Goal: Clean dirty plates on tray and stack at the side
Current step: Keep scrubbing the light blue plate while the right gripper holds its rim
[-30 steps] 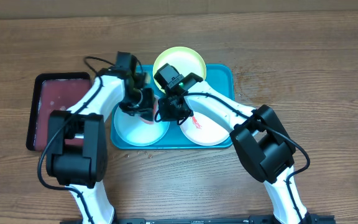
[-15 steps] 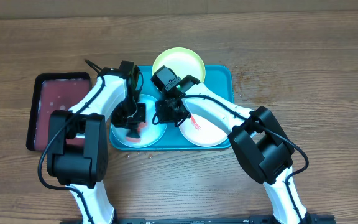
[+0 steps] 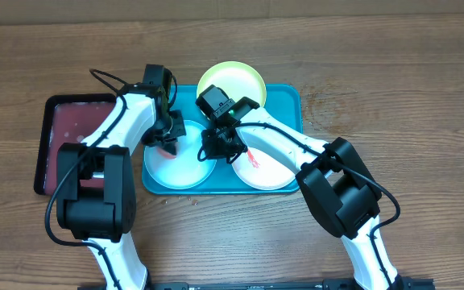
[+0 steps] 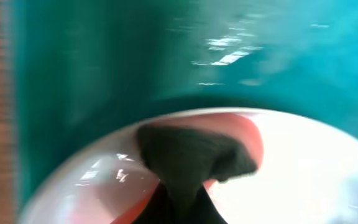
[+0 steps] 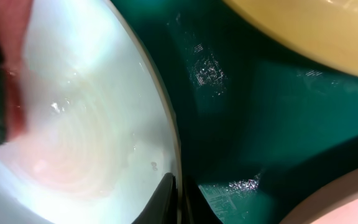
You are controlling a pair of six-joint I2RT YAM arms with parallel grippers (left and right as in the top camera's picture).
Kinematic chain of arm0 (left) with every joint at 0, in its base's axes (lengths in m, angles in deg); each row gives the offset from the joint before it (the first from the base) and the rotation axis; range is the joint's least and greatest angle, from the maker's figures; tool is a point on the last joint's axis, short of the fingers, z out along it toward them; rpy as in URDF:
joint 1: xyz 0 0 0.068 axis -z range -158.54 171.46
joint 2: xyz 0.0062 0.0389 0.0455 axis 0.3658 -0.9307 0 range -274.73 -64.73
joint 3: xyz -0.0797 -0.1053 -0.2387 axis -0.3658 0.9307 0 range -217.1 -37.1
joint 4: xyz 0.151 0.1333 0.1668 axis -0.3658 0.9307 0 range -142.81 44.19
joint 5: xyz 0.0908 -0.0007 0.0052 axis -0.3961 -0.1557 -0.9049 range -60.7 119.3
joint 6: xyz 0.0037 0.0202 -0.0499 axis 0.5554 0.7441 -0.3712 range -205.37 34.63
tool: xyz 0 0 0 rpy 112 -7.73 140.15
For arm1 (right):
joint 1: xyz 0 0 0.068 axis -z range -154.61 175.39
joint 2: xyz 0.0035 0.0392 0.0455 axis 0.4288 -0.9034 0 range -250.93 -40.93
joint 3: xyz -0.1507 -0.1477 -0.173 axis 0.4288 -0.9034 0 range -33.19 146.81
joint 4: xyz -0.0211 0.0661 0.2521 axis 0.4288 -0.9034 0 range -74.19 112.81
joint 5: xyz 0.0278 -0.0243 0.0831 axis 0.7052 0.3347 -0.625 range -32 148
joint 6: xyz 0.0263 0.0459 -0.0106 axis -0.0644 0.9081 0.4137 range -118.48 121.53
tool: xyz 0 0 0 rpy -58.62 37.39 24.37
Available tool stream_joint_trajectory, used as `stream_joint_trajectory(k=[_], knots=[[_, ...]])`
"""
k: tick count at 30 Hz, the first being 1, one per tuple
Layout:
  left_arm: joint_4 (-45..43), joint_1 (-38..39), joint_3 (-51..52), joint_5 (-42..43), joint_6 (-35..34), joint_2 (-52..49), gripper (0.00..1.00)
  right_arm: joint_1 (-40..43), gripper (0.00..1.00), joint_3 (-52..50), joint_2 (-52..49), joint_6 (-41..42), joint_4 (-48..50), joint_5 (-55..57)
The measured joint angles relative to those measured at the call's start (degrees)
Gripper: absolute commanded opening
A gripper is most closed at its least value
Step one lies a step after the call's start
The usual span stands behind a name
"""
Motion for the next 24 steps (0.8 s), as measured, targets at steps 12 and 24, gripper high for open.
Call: stream_joint_trajectory(k=[12, 24], knots=[[11.89, 1.20, 0.07, 14.62, 9.90, 0.00, 0.04, -0.02, 0.04, 0.00, 0.00, -0.22, 0.20, -0.11], [12.37, 1.20, 0.07, -15.19, -1.73, 0.00, 0.04, -0.02, 0.04, 0.00, 0.00, -0.24, 0.07, -0.31]])
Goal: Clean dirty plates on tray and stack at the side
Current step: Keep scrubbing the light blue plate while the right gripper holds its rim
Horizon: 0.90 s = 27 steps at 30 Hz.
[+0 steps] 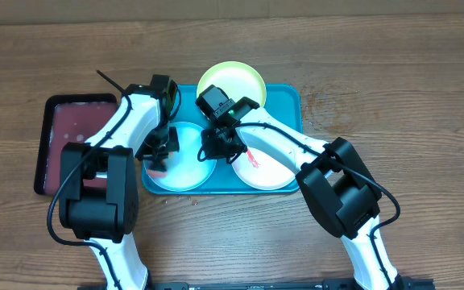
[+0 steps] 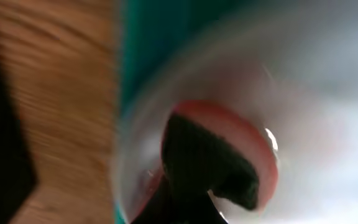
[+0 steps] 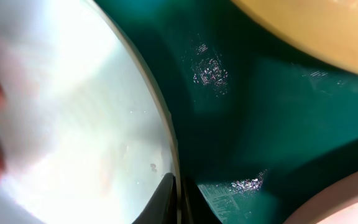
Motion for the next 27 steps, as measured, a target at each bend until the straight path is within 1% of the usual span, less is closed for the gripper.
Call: stream_joint_trajectory(k=[2, 4, 7, 8, 11, 14, 19, 22, 25, 27], knots=[[-2.45, 0.00, 0.02, -1.36, -1.84, 0.00, 0.04, 0.00, 0.04, 0.00, 0.00, 0.02, 0.02, 0.04], [-4.90, 0.00, 0.07, -0.24, -2.84, 0.00, 0.04, 0.02, 0.04, 0.00, 0.00, 0.02, -0.02, 0.02], [-9.55, -0.09, 0.04, 6.58, -3.30, 0.00, 0.04, 0.02, 0.04, 0.00, 0.00, 0.04, -0.11, 0.15], [-9.84, -0.11, 0.04, 7.41, -3.30, 0.00, 0.04, 0.02, 0.04, 0.00, 0.00, 0.04, -0.13, 0.26], [-10.91, -0.55, 0.02, 13.92, -3.19, 0.00, 0.04, 0.02, 0.04, 0.00, 0.00, 0.04, -0.31, 0.37], [-9.90, -0.42, -0.07, 18.93, -1.38, 0.00, 0.04, 0.02, 0.04, 0.00, 0.00, 0.02, -0.48, 0.42], [-3.19, 0.81, -0.20, 23.23, 3.50, 0.00, 0.04, 0.02, 0.04, 0.00, 0.00, 0.00, -0.37, 0.33], [1.27, 1.57, -0.20, 22.12, 6.78, 0.00, 0.04, 0.02, 0.04, 0.00, 0.00, 0.02, -0.24, 0.26], [3.23, 1.97, -0.20, 14.71, 7.06, 0.00, 0.04, 0.02, 0.04, 0.00, 0.00, 0.00, -0.15, 0.20], [4.02, 1.95, -0.20, 8.04, 4.98, 0.00, 0.04, 0.00, 0.04, 0.00, 0.00, 0.00, -0.07, 0.20]])
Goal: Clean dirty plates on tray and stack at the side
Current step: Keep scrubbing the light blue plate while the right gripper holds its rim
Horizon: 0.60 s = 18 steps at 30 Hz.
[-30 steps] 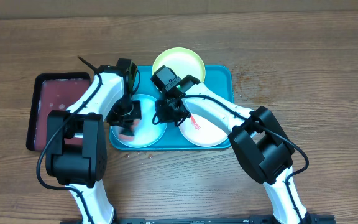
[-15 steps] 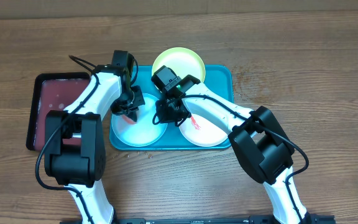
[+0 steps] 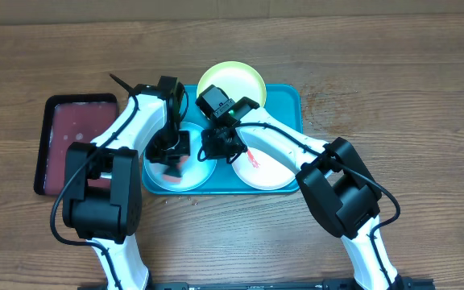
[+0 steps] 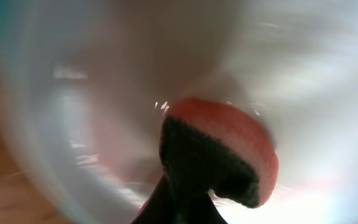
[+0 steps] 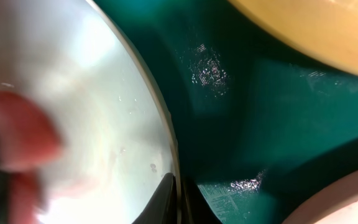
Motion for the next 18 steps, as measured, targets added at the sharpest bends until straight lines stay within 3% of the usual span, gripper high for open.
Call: stream_joint_trajectory(k=[3, 6, 12, 18], knots=[[-1.51, -0.02, 0.00, -8.02, -4.11, 0.00, 0.04, 0.02, 0.04, 0.00, 0.00, 0.00, 0.00, -0.09], [-5.86, -0.02, 0.00, -9.75, -6.54, 0.00, 0.04, 0.00, 0.04, 0.00, 0.00, 0.02, 0.09, -0.11], [-14.03, -0.15, 0.00, 1.14, -6.93, 0.00, 0.04, 0.02, 0.04, -0.02, 0.00, 0.02, -0.26, 0.07], [-12.02, 0.15, -0.11, 11.15, -5.11, 0.00, 0.04, 0.00, 0.04, -0.02, 0.00, 0.02, -0.48, 0.09]])
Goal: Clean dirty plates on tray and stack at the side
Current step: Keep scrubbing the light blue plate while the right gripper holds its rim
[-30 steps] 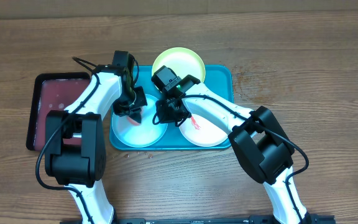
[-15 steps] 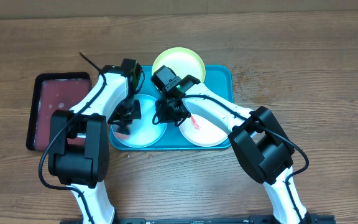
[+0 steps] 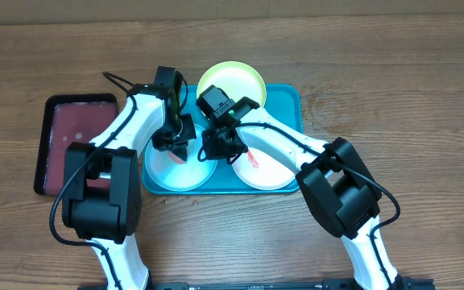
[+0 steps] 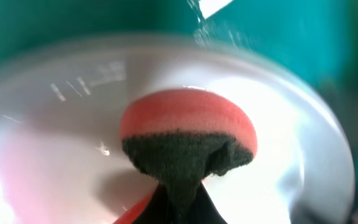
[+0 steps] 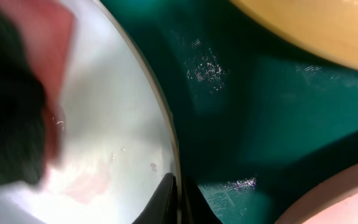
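Observation:
A white plate (image 3: 171, 169) lies at the left of the teal tray (image 3: 284, 105). My left gripper (image 3: 176, 143) is shut on a red and dark green sponge (image 4: 188, 134), which presses on the upper part of that white plate (image 4: 61, 155). My right gripper (image 5: 178, 193) is shut on the right rim of the same white plate (image 5: 123, 155), one finger inside and one outside. The sponge (image 5: 17, 93) shows at the left of the right wrist view. A second white plate (image 3: 264, 169) with red smears lies at the tray's right, and a yellow plate (image 3: 232, 80) at its back.
A dark red tray (image 3: 75, 133) lies on the wooden table (image 3: 377, 97) left of the teal tray. A few crumbs (image 3: 184, 199) lie on the table at the teal tray's front edge.
My left gripper has moved with the sponge from the front part of the left white plate to its back part, nearer my right gripper. The right gripper has kept its hold on the rim.
The sponge in my left gripper was first at the back left edge of the left white plate, then at its left front edge, then in its front middle, and is now at its back. My right gripper stayed shut on the plate's right rim throughout.

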You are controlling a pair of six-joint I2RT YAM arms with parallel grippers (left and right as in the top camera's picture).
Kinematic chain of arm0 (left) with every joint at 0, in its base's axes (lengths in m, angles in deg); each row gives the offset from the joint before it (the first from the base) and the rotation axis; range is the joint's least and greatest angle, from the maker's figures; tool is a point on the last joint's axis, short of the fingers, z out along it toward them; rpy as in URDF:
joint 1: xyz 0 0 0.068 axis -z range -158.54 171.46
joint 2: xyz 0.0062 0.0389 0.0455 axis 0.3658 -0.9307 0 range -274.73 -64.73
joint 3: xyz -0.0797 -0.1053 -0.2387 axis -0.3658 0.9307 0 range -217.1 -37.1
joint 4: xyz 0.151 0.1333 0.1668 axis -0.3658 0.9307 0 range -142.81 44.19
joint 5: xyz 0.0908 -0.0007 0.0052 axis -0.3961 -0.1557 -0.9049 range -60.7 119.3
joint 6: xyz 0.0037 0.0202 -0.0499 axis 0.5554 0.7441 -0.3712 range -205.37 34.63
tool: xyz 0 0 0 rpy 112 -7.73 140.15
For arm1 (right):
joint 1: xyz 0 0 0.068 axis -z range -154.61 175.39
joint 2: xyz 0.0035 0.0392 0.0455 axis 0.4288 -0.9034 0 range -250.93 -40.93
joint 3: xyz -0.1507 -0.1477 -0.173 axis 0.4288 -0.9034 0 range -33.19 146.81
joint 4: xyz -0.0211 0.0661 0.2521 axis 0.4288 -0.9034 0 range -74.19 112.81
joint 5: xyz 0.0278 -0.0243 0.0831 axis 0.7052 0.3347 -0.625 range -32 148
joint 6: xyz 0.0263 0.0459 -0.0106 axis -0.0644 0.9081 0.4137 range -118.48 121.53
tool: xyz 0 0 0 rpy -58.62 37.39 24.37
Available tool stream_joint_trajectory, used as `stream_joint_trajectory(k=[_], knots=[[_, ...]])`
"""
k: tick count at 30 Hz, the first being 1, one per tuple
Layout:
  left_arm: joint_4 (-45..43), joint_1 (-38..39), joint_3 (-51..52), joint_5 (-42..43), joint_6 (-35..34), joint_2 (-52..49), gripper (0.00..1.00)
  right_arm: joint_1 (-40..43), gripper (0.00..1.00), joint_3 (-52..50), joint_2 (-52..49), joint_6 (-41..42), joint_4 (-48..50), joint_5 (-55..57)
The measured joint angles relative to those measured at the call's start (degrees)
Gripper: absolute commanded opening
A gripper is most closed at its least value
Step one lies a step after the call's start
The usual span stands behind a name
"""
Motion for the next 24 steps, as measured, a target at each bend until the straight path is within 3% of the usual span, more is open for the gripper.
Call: stream_joint_trajectory(k=[7, 13, 19, 24], knots=[[9.88, 1.73, 0.00, 5.88, 8.00, 0.00, 0.04, 0.09, 0.04, -0.02, 0.00, -0.02, 0.13, -0.09], [14.78, 2.10, 0.00, 1.18, 11.43, 0.00, 0.04, 0.09, 0.04, -0.02, 0.00, -0.04, 0.46, -0.11], [13.84, 2.25, 0.00, -15.17, 6.19, 0.00, 0.04, 0.09, 0.04, -0.02, 0.00, -0.02, 0.33, -0.13], [8.63, 2.14, 0.00, -14.16, 2.40, 0.00, 0.04, 0.09, 0.04, -0.02, 0.00, 0.00, 0.35, -0.11]])
